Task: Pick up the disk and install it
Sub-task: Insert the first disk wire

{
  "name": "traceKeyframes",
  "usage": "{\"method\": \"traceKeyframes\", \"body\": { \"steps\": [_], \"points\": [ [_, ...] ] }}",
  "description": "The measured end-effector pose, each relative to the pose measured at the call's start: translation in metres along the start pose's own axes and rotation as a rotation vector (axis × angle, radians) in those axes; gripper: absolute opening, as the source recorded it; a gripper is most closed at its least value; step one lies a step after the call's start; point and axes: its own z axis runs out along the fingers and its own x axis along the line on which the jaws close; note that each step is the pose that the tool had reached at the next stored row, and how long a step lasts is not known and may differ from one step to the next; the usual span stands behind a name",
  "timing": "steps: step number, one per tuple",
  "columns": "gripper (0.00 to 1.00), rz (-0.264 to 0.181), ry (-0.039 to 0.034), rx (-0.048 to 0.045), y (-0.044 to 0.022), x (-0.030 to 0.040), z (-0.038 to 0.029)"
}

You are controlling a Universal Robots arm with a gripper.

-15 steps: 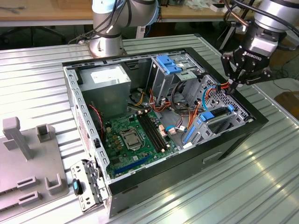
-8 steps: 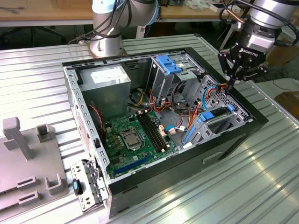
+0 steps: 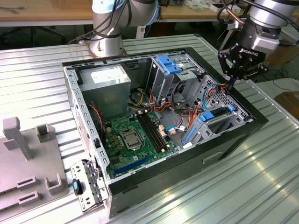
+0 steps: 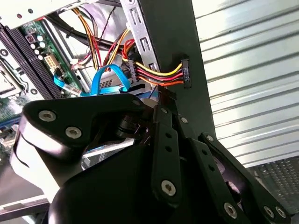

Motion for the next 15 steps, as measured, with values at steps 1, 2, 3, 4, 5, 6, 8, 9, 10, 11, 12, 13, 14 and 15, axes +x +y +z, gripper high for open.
{"method": "traceKeyframes", "body": {
  "steps": [1,2,3,4,5,6,8,9,10,11,12,13,14,15],
  "points": [
    [0.11,-0.013,0.0004,0.0011,0.0,0.0,0.0],
    [0.11,-0.027,0.0008,0.0021,-0.0001,0.0,-0.0002],
    [0.11,-0.037,0.0011,0.0029,-0.0001,-0.0001,-0.0005],
    [0.11,-0.05,0.0019,0.0041,-0.0002,-0.0002,-0.0011],
    [0.11,-0.059,0.0027,0.0055,-0.0003,-0.0003,-0.0019],
    [0.11,-0.064,0.0033,0.0065,-0.0004,-0.0003,-0.0032],
    [0.11,-0.076,0.0039,0.0079,-0.0007,-0.0003,-0.0063],
    [0.11,-0.086,0.0046,0.0091,-0.0008,-0.0003,-0.0073],
    [0.11,-0.092,0.0049,0.0101,-0.0008,-0.0003,-0.0077],
    [0.11,-0.101,0.0053,0.0109,-0.0008,-0.0003,-0.0084],
    [0.11,-0.11,0.0058,0.0116,-0.0009,-0.0003,-0.009],
    [0.11,-0.118,0.0064,0.0129,-0.0011,-0.0005,-0.0096],
    [0.11,-0.125,0.0068,0.0137,-0.0015,-0.0009,-0.0099],
    [0.11,-0.138,0.0072,0.0147,-0.0021,-0.0015,-0.01]
  ]
}}
